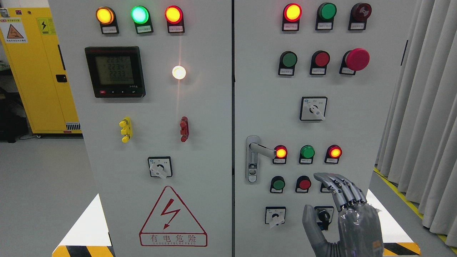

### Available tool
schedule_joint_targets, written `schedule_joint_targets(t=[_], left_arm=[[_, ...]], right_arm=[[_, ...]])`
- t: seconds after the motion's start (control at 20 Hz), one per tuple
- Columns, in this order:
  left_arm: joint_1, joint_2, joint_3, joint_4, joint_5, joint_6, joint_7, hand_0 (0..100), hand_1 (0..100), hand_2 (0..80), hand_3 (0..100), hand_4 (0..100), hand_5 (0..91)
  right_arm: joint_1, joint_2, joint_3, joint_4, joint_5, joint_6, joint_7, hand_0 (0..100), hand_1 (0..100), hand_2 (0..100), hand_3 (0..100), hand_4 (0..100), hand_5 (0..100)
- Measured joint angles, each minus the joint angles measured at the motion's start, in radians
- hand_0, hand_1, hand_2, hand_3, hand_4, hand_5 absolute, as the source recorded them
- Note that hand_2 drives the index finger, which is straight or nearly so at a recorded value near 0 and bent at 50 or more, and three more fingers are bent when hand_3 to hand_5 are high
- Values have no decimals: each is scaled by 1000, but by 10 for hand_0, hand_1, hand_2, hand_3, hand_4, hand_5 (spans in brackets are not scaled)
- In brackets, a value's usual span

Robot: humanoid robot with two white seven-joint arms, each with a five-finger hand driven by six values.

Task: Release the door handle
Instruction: 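Open the right hand and pull it away from the handle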

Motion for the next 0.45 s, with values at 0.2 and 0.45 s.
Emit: schedule_joint_targets(t=[0.2, 0.45], left_arm=[[0, 0, 0, 0, 0, 0, 0, 120, 556, 0, 0, 0, 0], [0, 0, 0, 0, 0, 0, 0, 120, 556, 0, 0, 0, 0]], right_arm=[[-10, 0, -11, -4, -8, -2, 3, 693, 256, 0, 15, 3, 0], [-16, 0, -18, -9, -13, -3, 8, 674, 192, 0, 15, 0, 0]])
